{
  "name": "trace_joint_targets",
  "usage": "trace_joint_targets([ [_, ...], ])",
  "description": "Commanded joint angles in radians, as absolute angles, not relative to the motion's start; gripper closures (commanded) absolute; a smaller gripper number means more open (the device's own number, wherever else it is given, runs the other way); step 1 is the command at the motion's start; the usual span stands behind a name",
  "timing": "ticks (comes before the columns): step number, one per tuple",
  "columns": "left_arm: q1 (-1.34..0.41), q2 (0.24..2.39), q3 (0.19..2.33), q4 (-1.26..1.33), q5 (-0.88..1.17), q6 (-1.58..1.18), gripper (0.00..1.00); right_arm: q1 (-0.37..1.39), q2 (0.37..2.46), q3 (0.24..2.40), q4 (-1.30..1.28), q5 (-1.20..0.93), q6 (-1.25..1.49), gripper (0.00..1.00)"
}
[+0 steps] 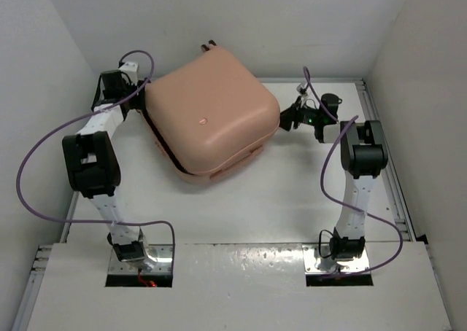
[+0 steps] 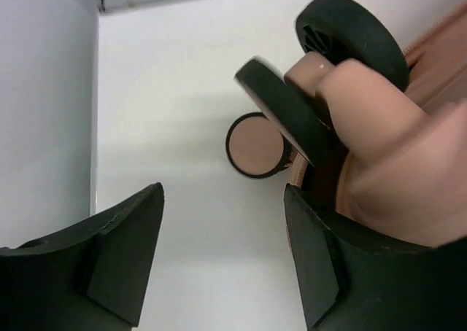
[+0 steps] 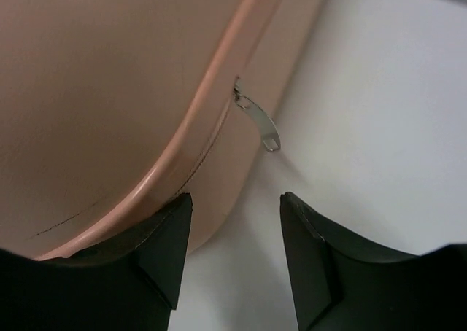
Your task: Pack the luggage
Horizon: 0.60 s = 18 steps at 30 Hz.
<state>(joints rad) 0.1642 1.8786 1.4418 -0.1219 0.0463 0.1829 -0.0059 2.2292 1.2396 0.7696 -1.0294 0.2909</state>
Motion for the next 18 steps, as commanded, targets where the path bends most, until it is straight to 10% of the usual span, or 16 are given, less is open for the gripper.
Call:
trace_joint_targets([
  [1,-0.014,1.899,1.457,-0.114,0.287,0.152,0.26,0.173,2.033,1.171,0.963,-1.404,0.318,0.45],
  [9,0.127,1.657,1.298,-0.182,0.285,0.114,0.15,0.113,1.789,1.130,0.135,-1.074,-0.237,0.40],
  [18,0.255,1.690,1.357,-0.411,0.145,0.100,0.13,0.176,1.721,1.109,0.070,-0.780,-0.278,0.40],
])
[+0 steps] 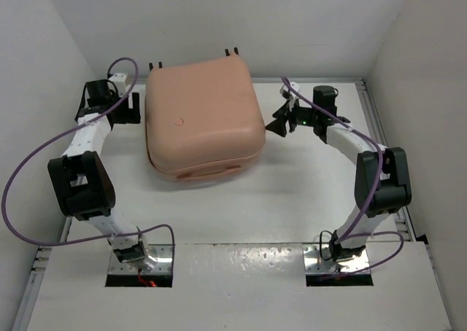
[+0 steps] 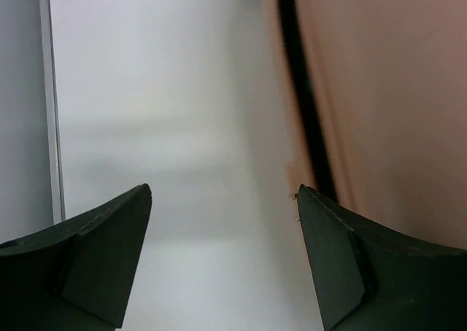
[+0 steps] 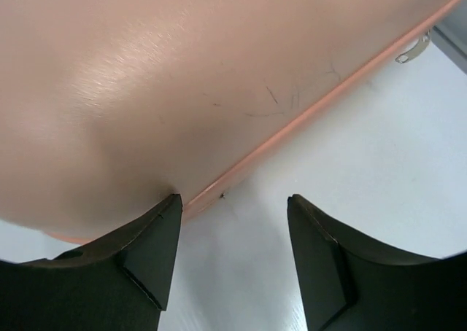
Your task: Pack the luggage
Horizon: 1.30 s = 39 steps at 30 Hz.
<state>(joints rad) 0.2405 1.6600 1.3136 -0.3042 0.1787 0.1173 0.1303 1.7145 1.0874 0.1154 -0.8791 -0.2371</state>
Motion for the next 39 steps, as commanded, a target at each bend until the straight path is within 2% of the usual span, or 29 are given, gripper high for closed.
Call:
trace_joint_targets([
  [1,0.255,1.707,1.368,-0.422,0.129,0.088,0.13,0.184,1.727,1.109,0.077,-0.758,-0.273,0.40],
  [5,0.244,1.813,1.464,-0.413,0.074,0.019,0.13,0.212,1.820,1.163,0.186,-0.541,-0.123,0.41],
  [9,0.184,1.977,1.633,-0.413,0.086,0.003,0.13,0.212,1.922,1.275,0.153,-0.520,-0.081,0.42],
  [11,0.152,2.077,1.707,-0.413,0.138,0.017,0.13,0.213,1.939,1.266,0.218,-0.583,-0.087,0.42],
  [12,0.140,2.112,1.785,-0.429,0.155,0.017,0.13,0.218,1.944,1.255,0.248,-0.679,-0.090,0.42],
  [15,0.121,2.224,1.905,-0.430,0.326,-0.008,0.13,0.218,1.936,1.224,0.297,-0.846,-0.075,0.42],
  [19,0.052,2.293,1.974,-0.376,0.507,0.012,0.13,0.238,1.884,1.141,0.350,-1.021,-0.089,0.44],
  [24,-0.083,2.316,2.011,-0.367,0.629,0.090,0.13,0.278,1.772,1.017,0.336,-1.167,-0.204,0.45],
  [27,-0.146,2.255,1.955,-0.324,0.638,0.121,0.12,0.313,1.711,0.980,0.209,-1.203,-0.306,0.45],
  [28,-0.156,2.232,1.889,-0.255,0.638,0.100,0.11,0.346,1.692,0.982,0.172,-1.215,-0.428,0.45],
  [32,-0.143,2.120,1.803,-0.102,0.490,0.039,0.08,0.425,1.690,0.994,0.080,-1.197,-0.520,0.45],
  [35,-0.106,2.036,1.802,0.022,0.278,-0.046,0.05,0.471,1.729,1.008,0.220,-1.099,-0.456,0.43],
  [36,-0.079,2.013,1.802,0.050,0.153,-0.063,0.03,0.503,1.765,1.015,0.314,-1.071,-0.371,0.42],
  [37,-0.063,1.988,1.802,0.075,0.096,-0.075,0.00,0.514,1.779,1.031,0.400,-1.049,-0.326,0.42],
  [39,-0.013,1.910,1.802,0.142,-0.001,-0.086,0.00,0.532,1.834,1.069,0.503,-0.979,-0.161,0.40],
])
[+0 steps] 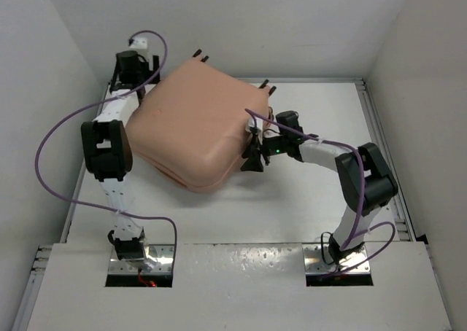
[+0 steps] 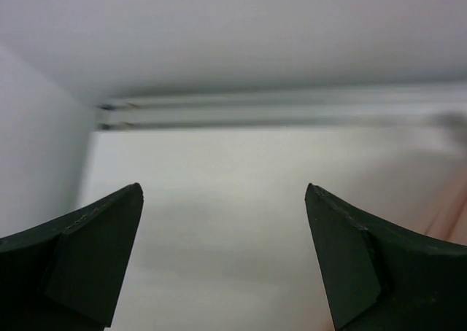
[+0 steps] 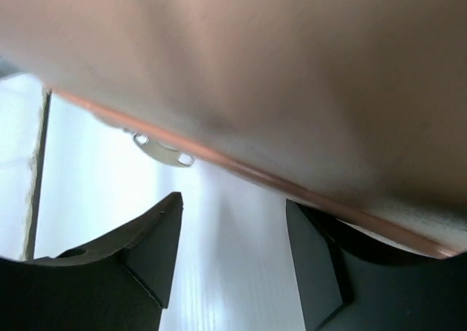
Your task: Pack the luggage
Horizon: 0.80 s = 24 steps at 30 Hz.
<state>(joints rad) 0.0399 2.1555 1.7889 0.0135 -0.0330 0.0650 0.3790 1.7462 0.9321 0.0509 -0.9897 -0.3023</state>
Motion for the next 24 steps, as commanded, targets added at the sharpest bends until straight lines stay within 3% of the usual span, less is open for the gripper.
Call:
trace_joint_targets([
  [1,0.007,1.884,1.802,0.156,-0.020,-0.086,0.00,0.540,1.845,1.101,0.549,-0.959,-0.135,0.40],
  [5,0.080,1.738,1.802,0.132,-0.083,-0.040,0.00,0.587,1.901,1.155,0.610,-0.864,-0.034,0.37],
  [8,0.144,1.576,1.686,0.069,-0.083,-0.020,0.00,0.617,1.911,1.158,0.707,-0.850,0.039,0.36],
  [11,0.207,1.380,1.501,-0.015,-0.080,-0.002,0.00,0.618,1.908,1.103,1.012,-0.876,0.172,0.35],
  [13,0.254,1.286,1.376,-0.105,-0.066,-0.023,0.00,0.604,1.882,1.083,1.042,-0.877,0.213,0.36],
  [18,0.308,1.064,1.203,-0.343,-0.022,0.001,0.02,0.505,1.740,0.986,0.931,-0.743,0.236,0.47],
  [24,0.238,1.011,1.141,-0.371,0.127,0.078,0.21,0.506,1.617,0.876,0.510,-0.398,0.124,0.76],
])
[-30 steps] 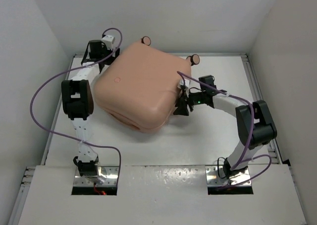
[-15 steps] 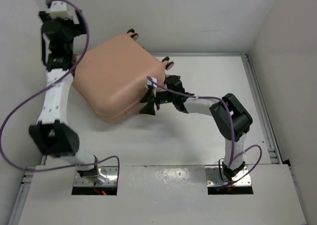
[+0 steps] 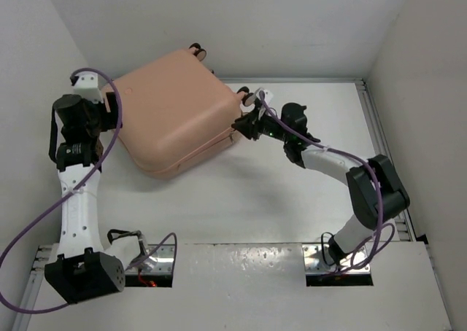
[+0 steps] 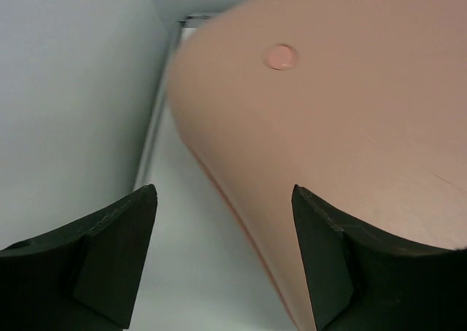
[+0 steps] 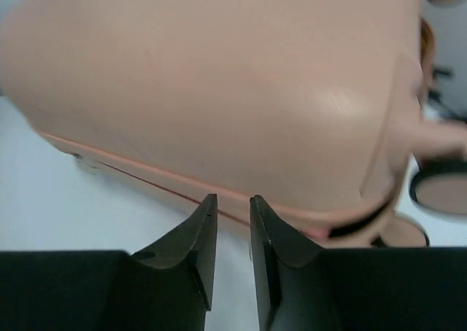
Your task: Pack the luggage
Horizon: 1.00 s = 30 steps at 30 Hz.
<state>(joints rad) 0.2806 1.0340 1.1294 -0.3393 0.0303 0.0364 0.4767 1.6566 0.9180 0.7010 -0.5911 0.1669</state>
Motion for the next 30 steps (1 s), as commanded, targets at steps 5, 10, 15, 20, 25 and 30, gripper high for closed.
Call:
trace_joint_targets([
  [5,0.100,1.091,1.199,-0.390,0.156,0.109,0.19,0.540,1.660,0.830,0.523,-0.219,0.077,0.70],
  [10,0.020,1.169,1.244,-0.381,0.118,0.120,0.15,0.545,1.782,0.920,0.497,-0.184,0.061,0.57],
  [15,-0.017,1.203,1.275,-0.371,0.086,0.129,0.14,0.552,1.831,0.953,0.518,-0.155,0.078,0.48],
  [20,-0.046,1.212,1.275,-0.371,0.077,0.129,0.11,0.586,1.821,0.956,0.528,-0.085,0.078,0.45],
  [25,-0.046,1.212,1.264,-0.353,0.067,0.109,0.11,0.678,1.790,0.943,0.520,0.050,0.066,0.42],
  [30,-0.046,1.212,1.255,-0.331,0.055,0.098,0.10,0.735,1.838,0.974,0.554,0.231,0.018,0.44],
])
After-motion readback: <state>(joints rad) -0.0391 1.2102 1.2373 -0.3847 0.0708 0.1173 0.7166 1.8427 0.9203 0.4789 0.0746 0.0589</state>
